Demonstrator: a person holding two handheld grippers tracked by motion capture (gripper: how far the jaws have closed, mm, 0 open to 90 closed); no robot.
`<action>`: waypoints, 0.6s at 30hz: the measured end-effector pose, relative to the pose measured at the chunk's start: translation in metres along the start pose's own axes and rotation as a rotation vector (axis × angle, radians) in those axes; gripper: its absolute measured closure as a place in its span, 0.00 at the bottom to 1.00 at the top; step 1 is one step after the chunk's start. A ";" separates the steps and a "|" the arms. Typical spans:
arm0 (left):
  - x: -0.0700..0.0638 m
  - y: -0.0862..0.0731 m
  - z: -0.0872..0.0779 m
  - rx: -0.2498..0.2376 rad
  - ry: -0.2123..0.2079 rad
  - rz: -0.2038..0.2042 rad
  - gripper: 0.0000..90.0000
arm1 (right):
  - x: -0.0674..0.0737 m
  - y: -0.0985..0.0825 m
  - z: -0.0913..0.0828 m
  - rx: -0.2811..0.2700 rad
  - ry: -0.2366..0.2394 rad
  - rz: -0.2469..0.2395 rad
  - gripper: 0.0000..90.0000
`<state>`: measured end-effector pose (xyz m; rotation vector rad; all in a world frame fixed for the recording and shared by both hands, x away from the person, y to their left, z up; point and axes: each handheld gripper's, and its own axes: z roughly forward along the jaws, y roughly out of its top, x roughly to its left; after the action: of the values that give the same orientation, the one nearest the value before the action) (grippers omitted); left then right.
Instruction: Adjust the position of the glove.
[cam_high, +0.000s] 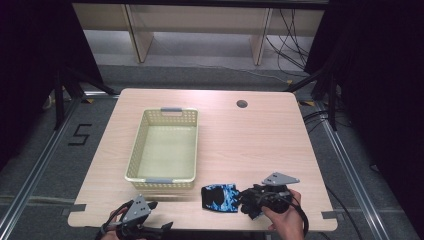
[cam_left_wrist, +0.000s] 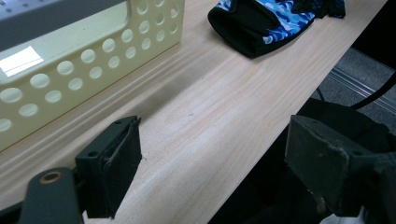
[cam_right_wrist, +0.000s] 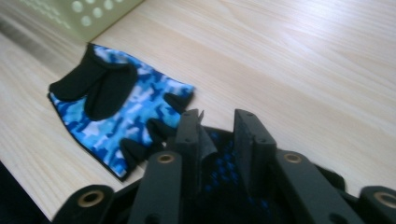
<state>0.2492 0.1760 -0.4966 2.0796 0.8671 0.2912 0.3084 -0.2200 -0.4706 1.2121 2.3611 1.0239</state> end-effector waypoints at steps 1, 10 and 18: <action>0.000 0.000 -0.001 0.013 -0.012 -0.001 0.20 | 0.006 0.006 0.004 0.009 0.015 -0.036 0.92; 0.000 0.000 0.000 0.006 -0.020 -0.024 0.20 | 0.026 0.026 0.029 0.065 0.079 -0.153 1.00; 0.001 0.001 -0.003 0.018 -0.006 0.017 0.20 | 0.041 0.028 0.041 0.137 0.076 -0.212 1.00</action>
<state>0.2487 0.1778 -0.4945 2.1045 0.8518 0.2867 0.3222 -0.1582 -0.4771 0.9545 2.5894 0.8660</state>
